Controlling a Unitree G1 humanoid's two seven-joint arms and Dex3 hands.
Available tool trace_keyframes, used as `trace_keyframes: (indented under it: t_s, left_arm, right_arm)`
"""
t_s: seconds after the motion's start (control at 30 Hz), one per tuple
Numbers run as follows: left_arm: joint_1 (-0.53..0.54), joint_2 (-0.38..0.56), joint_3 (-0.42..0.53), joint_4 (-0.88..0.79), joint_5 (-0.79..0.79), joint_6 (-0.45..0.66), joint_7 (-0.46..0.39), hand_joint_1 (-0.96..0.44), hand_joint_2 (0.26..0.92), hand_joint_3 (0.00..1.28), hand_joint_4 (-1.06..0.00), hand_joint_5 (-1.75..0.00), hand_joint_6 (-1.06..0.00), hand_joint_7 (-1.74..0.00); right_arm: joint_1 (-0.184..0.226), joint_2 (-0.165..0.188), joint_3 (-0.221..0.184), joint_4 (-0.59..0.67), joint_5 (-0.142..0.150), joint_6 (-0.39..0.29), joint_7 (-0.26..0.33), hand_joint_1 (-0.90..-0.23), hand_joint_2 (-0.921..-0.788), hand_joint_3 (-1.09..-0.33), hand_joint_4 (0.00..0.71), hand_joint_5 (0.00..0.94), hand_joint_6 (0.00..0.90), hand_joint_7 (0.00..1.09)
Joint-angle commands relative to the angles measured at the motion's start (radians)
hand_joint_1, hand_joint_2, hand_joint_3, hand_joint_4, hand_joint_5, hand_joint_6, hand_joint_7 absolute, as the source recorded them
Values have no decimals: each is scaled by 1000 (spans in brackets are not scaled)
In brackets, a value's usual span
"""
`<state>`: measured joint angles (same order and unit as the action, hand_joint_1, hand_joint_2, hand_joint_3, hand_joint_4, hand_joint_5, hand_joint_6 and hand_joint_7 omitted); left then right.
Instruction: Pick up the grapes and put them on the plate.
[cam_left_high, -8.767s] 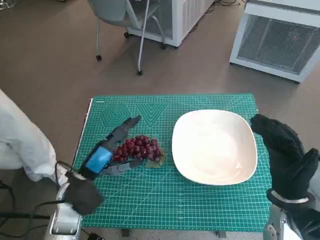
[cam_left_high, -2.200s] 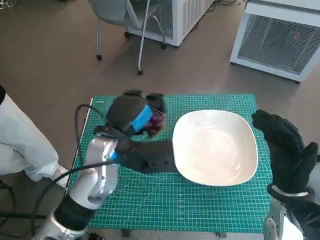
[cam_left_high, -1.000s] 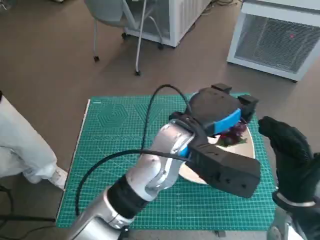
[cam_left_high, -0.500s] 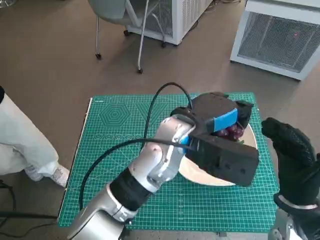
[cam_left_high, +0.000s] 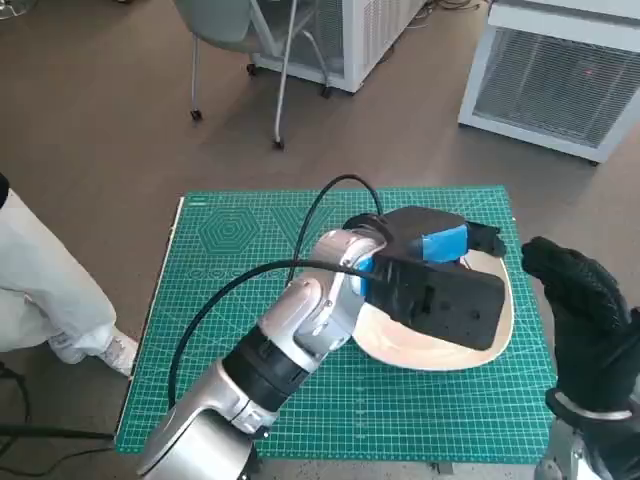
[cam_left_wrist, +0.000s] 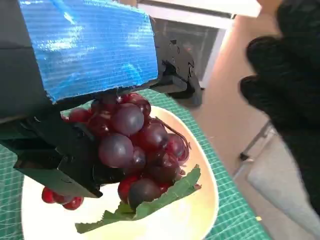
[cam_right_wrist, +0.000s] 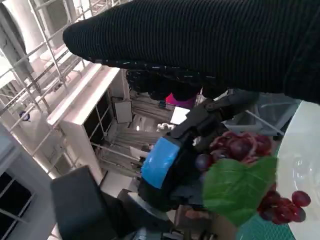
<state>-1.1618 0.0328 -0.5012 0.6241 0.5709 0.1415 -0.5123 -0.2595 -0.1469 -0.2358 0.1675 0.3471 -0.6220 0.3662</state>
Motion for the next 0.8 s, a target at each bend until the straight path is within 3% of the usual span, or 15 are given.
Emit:
trace_keyframes:
  t_s: [0.03, 0.2, 0.4, 0.8]
  left_arm:
    - [-2, 0, 7, 1, -9, -34, 37, -261, 831, 58, -48, -91, -199, -4]
    - [40, 11, 44, 15, -54, -137, 102, -314, 869, 36, -8, -15, -134, -1]
    - [77, 28, 81, 37, -94, -233, 165, -350, 896, 30, 0, -1, -126, -5]
    - [168, 108, 228, -13, -265, -368, 153, -354, 918, 29, -20, -9, -200, -37]
  right_arm:
    - [18, 8, 2, 11, -4, 9, -9, -475, -921, -538, 533, 1, 189, 570]
    - [19, 9, 4, 9, -1, 16, -10, -477, -921, -539, 533, 1, 188, 571]
    - [21, 8, 6, 3, 2, 22, -8, -479, -921, -541, 532, 1, 186, 574]
    - [21, 11, 12, -11, -3, 32, -11, -474, -921, -541, 533, 1, 185, 578]
